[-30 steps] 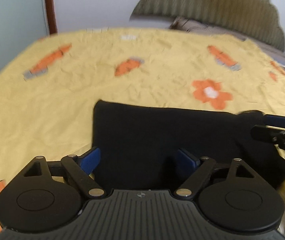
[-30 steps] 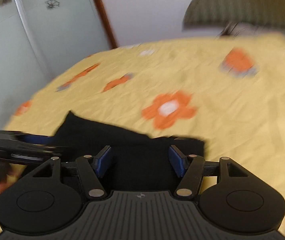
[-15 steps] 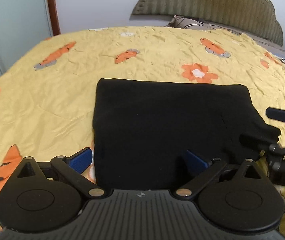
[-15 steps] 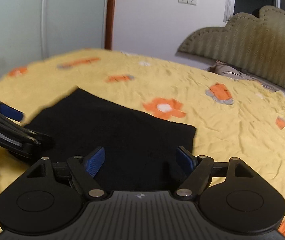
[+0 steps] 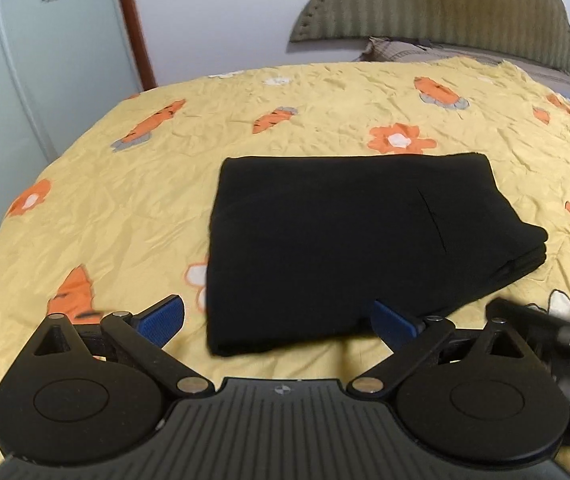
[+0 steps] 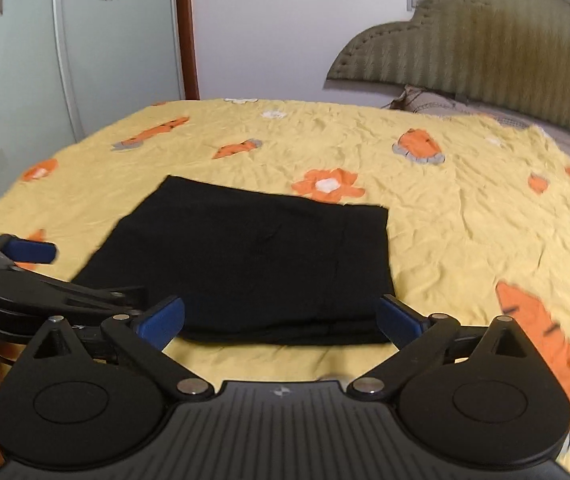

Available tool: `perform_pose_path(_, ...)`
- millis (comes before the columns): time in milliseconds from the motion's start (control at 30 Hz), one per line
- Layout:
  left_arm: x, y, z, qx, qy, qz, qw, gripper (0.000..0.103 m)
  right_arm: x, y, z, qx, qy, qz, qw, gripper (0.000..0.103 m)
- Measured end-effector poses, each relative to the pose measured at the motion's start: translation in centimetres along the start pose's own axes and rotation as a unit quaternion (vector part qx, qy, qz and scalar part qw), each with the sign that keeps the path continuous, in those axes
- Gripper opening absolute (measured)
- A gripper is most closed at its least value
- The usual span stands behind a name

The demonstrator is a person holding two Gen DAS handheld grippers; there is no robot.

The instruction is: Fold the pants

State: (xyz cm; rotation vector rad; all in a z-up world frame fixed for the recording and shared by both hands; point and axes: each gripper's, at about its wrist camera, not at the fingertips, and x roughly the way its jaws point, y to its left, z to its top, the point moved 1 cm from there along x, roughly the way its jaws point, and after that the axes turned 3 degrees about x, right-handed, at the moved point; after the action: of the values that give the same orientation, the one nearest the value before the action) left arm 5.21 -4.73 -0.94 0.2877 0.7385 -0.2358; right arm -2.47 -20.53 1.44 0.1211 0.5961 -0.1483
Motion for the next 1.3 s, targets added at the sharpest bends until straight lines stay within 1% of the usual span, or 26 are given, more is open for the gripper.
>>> perform_pose_path(100,-1.4,0.7,-0.6,-0.007,-0.004,0.013,0.9999,0.101,-1.1,1.1,-0.6,-0.006,-0.003,0.003,1.0,0.103)
perform_pose_path(200,-2.9,1.8,-1.2,-0.018,-0.006,0.02,0.9996,0.101,-1.9,1.9,-1.0,0.012,0.0,0.016,1.0,0.103)
perform_pose_path(267,-3.7,2.4,-1.7,-0.027,-0.01,0.024,0.9993,0.101,-2.6,2.5,-1.4,0.021,-0.006,0.028,0.999,0.103)
perform_pose_path(333,-4.0,2.6,-2.2,-0.027,-0.008,0.029,0.9992,0.101,-2.9,3.2,-1.8,0.011,-0.018,0.026,0.999,0.103)
perform_pose_path(433,-3.6,2.6,-3.0,-0.028,0.003,0.027,0.9992,0.101,-3.0,3.9,-2.6,-0.008,-0.032,-0.01,0.999,0.103)
perform_pose_path(533,-2.9,2.3,-3.7,-0.03,0.016,0.025,0.9991,0.101,-2.3,4.1,-3.4,-0.018,-0.031,-0.043,0.998,0.103)
perform_pose_path(733,-1.8,2.1,-5.0,-0.036,0.041,0.027,0.9981,0.1,-0.7,3.2,-5.0,-0.002,-0.001,-0.038,0.999,0.103)
perform_pose_path(900,-1.5,1.9,-5.7,-0.038,0.046,0.029,0.9978,0.101,-0.6,3.1,-5.7,0.012,-0.005,-0.042,0.999,0.103)
perform_pose_path(1033,-1.0,1.5,-6.4,-0.033,0.051,0.031,0.9977,0.101,-0.6,3.1,-5.9,0.011,-0.012,-0.049,0.999,0.103)
perform_pose_path(1300,-0.6,1.5,-6.9,-0.037,0.055,0.03,0.9973,0.102,-0.3,2.7,-6.0,0.021,-0.004,-0.049,0.999,0.103)
